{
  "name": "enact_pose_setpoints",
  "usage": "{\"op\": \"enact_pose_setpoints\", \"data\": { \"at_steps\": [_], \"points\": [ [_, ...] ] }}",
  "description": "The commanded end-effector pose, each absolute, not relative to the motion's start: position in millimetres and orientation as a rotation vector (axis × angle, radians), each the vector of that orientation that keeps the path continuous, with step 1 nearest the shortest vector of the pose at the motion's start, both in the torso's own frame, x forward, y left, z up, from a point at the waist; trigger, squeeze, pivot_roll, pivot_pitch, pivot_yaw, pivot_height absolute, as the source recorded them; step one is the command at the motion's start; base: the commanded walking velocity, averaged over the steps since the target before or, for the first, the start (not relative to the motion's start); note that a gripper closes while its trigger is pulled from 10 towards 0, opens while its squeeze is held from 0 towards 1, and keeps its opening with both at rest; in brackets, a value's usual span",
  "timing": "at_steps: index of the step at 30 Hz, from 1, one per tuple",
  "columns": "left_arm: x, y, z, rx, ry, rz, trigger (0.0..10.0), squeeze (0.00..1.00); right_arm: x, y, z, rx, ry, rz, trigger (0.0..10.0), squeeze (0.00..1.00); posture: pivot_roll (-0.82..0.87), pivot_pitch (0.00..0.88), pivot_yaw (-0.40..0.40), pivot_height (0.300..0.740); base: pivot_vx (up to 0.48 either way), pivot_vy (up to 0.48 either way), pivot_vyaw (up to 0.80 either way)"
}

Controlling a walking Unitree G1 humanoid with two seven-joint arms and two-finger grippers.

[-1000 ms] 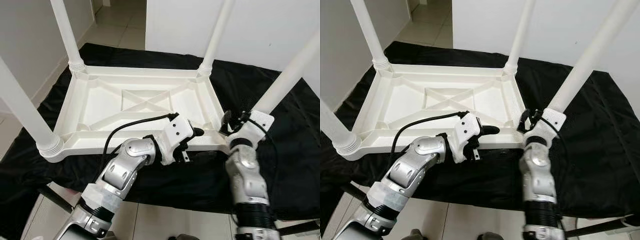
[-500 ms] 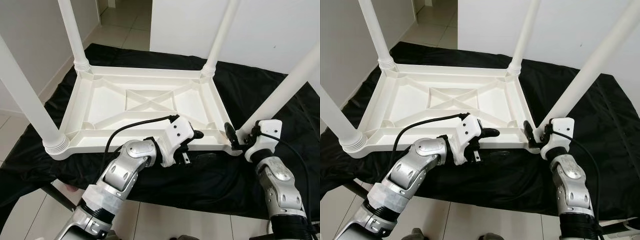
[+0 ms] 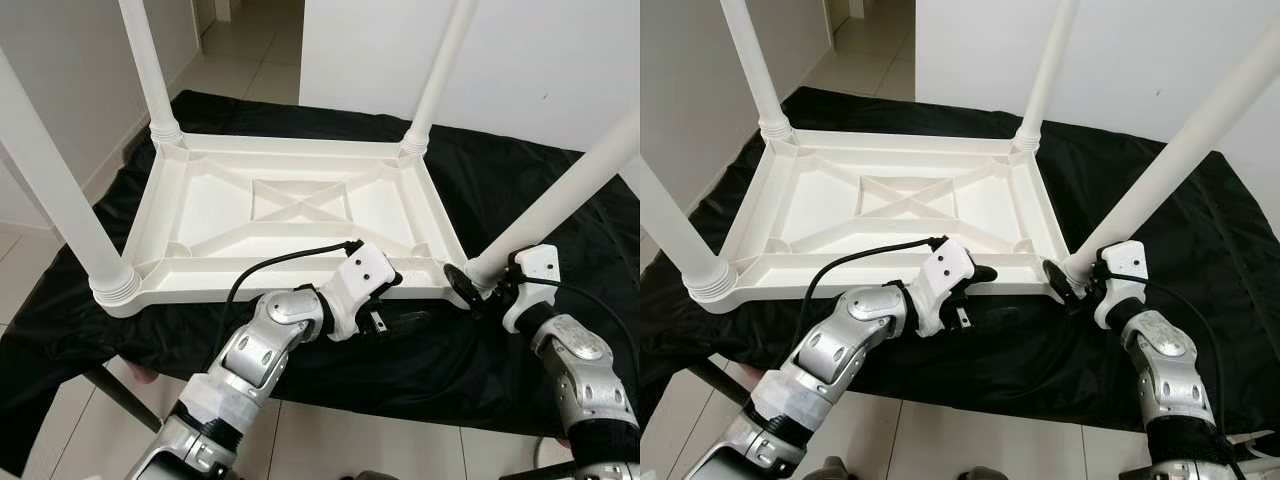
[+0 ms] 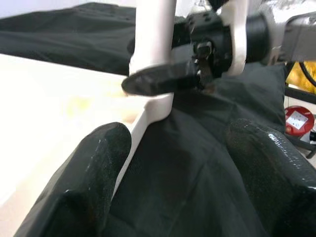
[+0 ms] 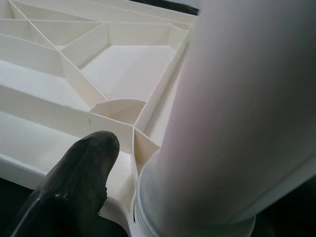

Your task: Building children table

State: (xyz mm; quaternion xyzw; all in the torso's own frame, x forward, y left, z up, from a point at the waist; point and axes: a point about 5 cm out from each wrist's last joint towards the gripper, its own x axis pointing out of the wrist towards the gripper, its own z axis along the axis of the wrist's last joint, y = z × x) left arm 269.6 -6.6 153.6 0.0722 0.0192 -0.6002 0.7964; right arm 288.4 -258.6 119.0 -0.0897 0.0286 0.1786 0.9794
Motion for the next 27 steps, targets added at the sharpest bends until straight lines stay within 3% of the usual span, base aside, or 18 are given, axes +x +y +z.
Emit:
{"op": "enact_pose_setpoints", "data": {
  "at_steps": [1,2,13,14,15,16,27],
  "points": [
    [273.9,-6.3,153.3,0.164,0.044,-1.208,10.0,0.0,288.3,-260.5,116.1,-0.18,0.069,0.364,5.2,0.0,0.02,0.0,-0.054,0.74,0.0,0.0,0.0],
    [274.0,-7.3,154.3,0.165,0.039,-1.208,10.0,0.0,292.2,-261.8,115.8,-0.182,0.072,0.35,0.0,0.0,0.02,0.0,-0.053,0.74,0.0,0.0,0.0],
    [273.5,-9.7,155.8,0.161,0.029,-1.21,10.0,0.0,302.5,-265.6,114.1,-0.177,0.145,0.376,0.0,0.0,0.02,0.0,-0.06,0.74,0.0,0.0,0.0],
    [273.4,-9.8,156.0,0.16,0.027,-1.21,10.0,0.0,303.6,-266.5,114.1,-0.194,0.149,0.373,5.4,0.0,0.02,0.0,-0.064,0.74,0.0,0.0,0.0],
    [273.4,-9.8,156.0,0.16,0.027,-1.21,10.0,0.0,303.6,-266.5,114.1,-0.194,0.149,0.373,5.4,0.0,0.02,0.0,-0.064,0.74,0.0,0.0,0.0],
    [273.3,-9.9,156.2,0.159,0.027,-1.211,10.0,0.0,304.7,-266.9,114.0,-0.193,0.149,0.372,10.0,0.0,0.02,0.0,-0.064,0.74,0.0,0.0,0.0],
    [269.2,-6.6,154.7,0.162,0.025,-1.217,10.0,0.0,304.8,-262.5,98.8,-0.105,0.191,0.242,10.0,0.0,0.04,0.0,-0.077,0.74,0.0,0.0,0.0]
  ]
}}
